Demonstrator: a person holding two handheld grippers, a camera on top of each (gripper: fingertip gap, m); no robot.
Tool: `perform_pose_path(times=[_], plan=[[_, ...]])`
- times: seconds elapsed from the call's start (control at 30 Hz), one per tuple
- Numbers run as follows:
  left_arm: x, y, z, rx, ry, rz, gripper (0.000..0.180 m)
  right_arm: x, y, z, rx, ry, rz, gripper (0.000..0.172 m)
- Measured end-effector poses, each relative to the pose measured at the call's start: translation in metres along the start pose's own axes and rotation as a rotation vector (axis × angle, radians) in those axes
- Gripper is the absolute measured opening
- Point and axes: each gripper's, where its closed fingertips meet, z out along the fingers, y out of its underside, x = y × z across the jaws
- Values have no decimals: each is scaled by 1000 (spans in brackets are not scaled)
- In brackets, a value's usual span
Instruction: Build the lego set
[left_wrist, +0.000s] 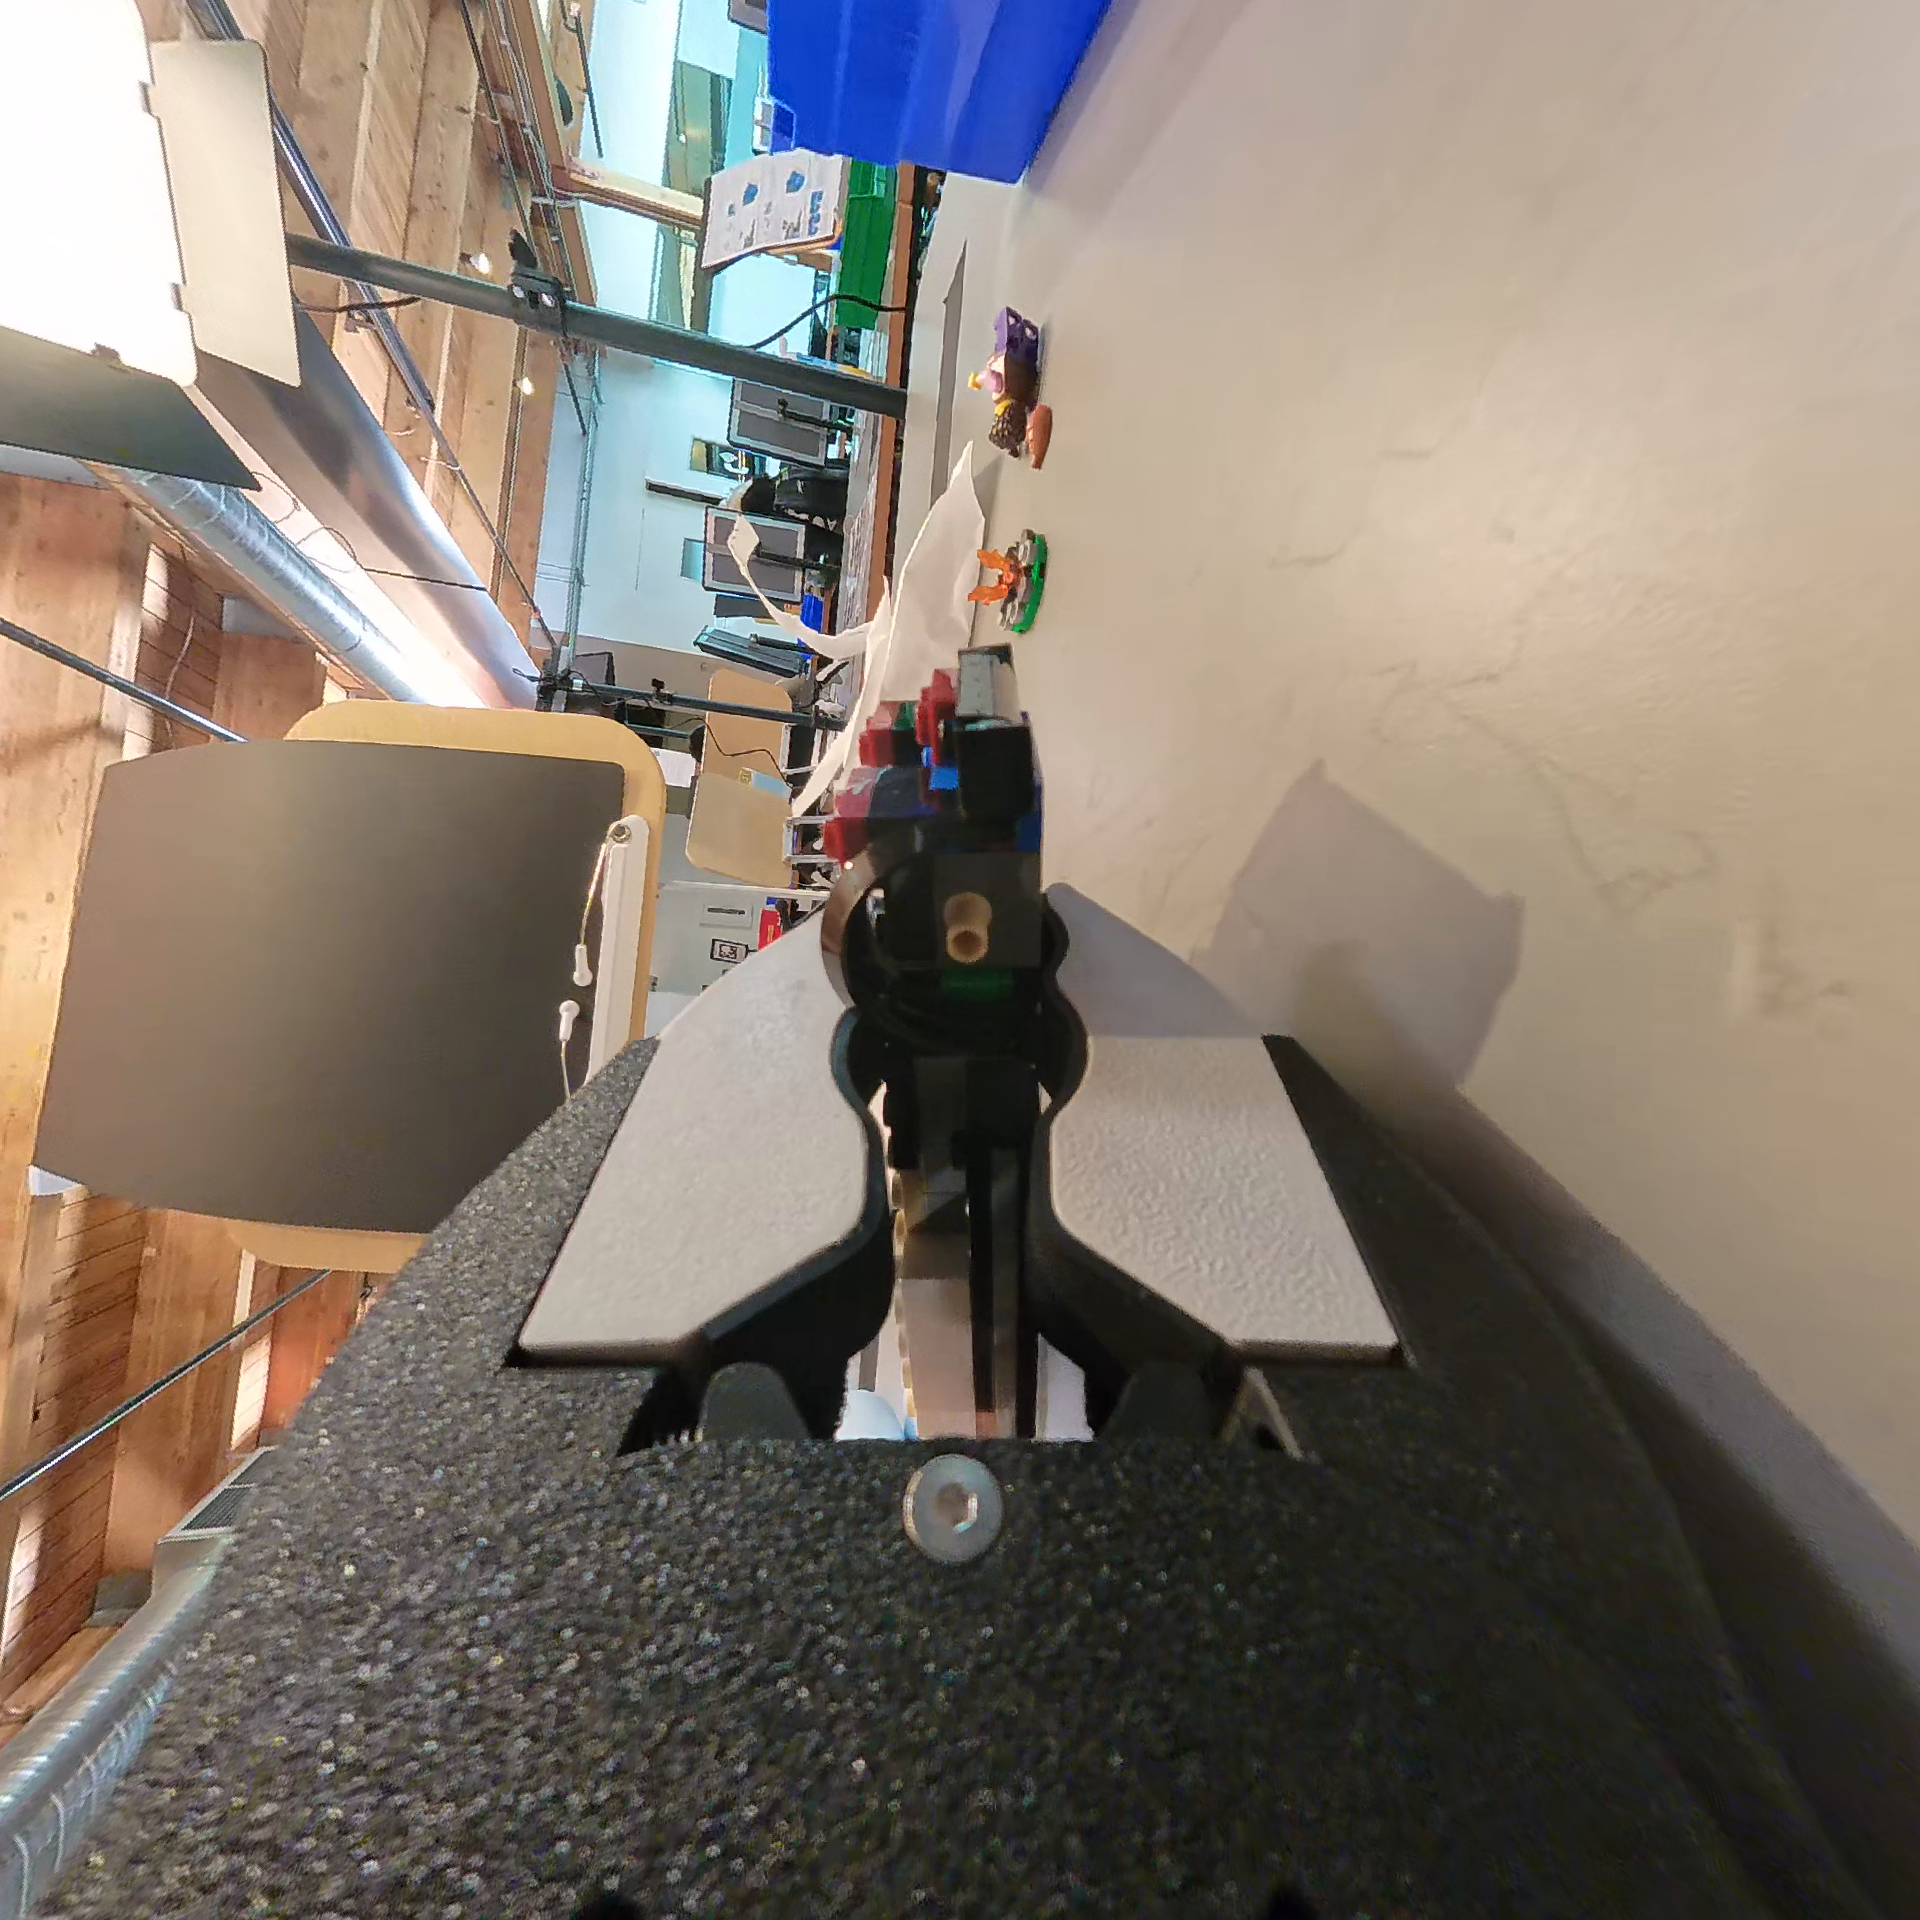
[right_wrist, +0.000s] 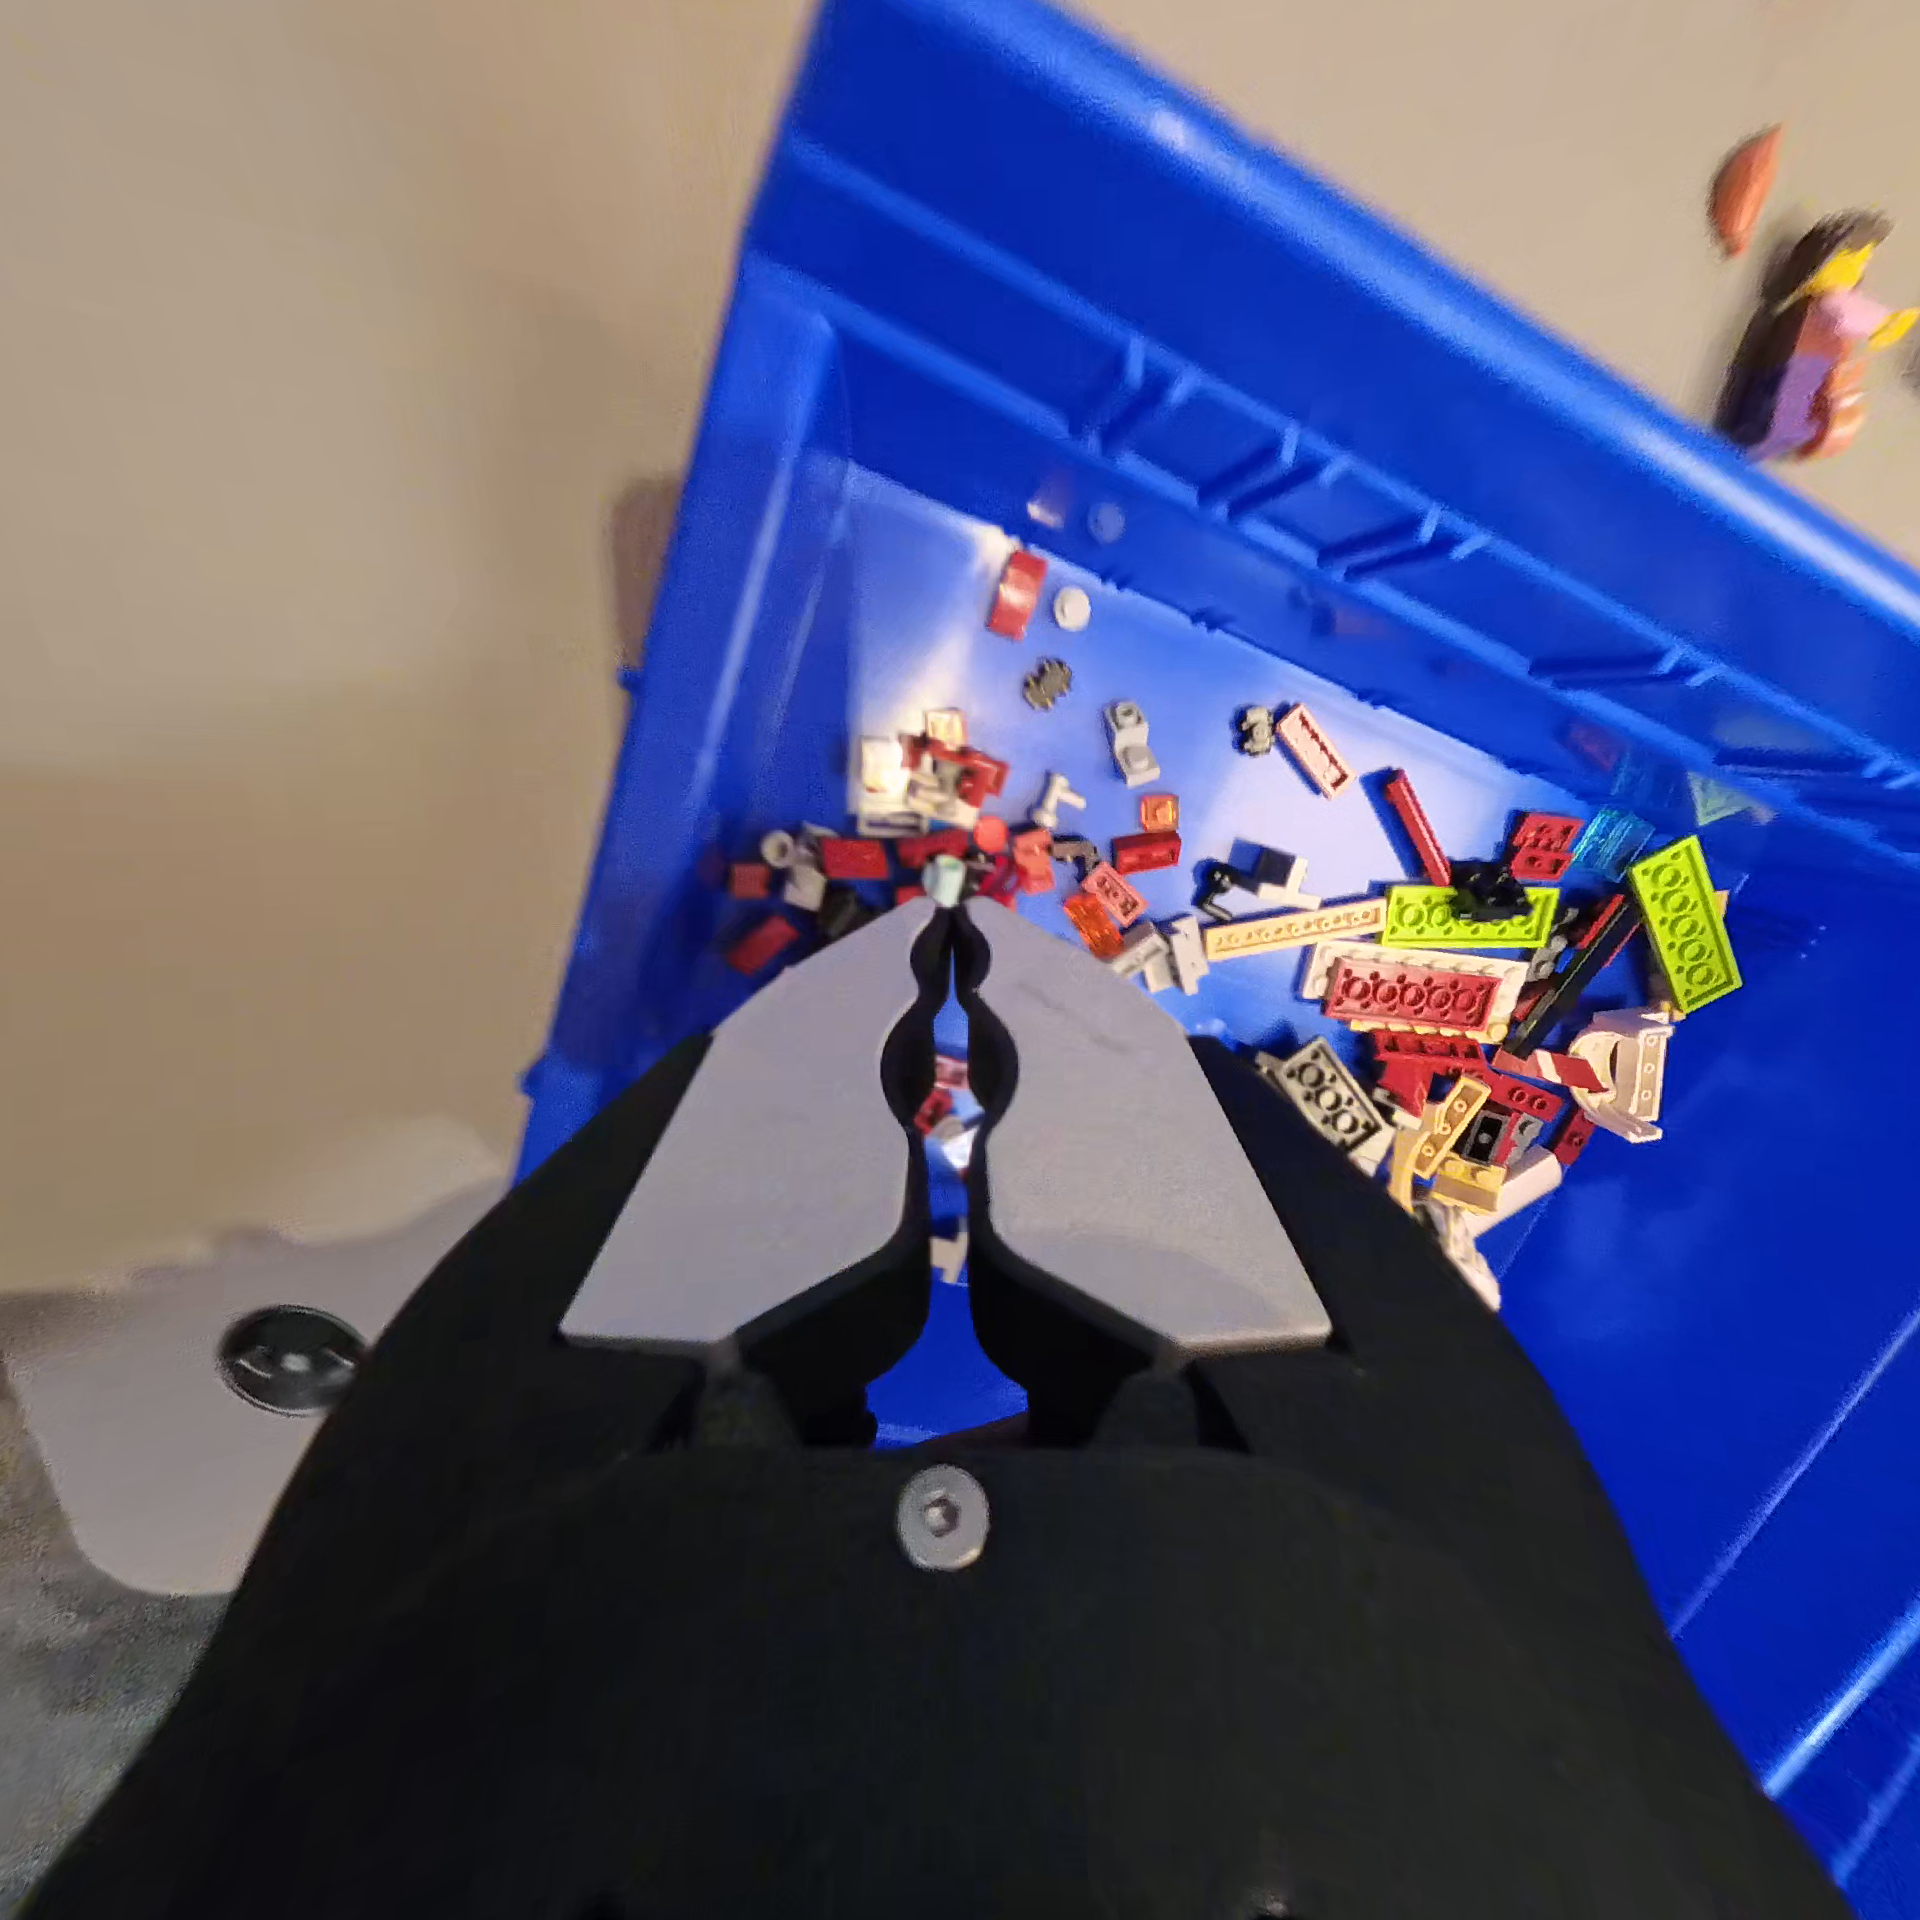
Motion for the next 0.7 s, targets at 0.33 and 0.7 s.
perform_pose_path(times=[0.33,0.7], plan=[[3,-11,1,13,13,3,26,-6,-10,-2,53,86,28,11],[6,-6,7,-20,20,17,26,12,-15,43,31,-97,-39,13]])
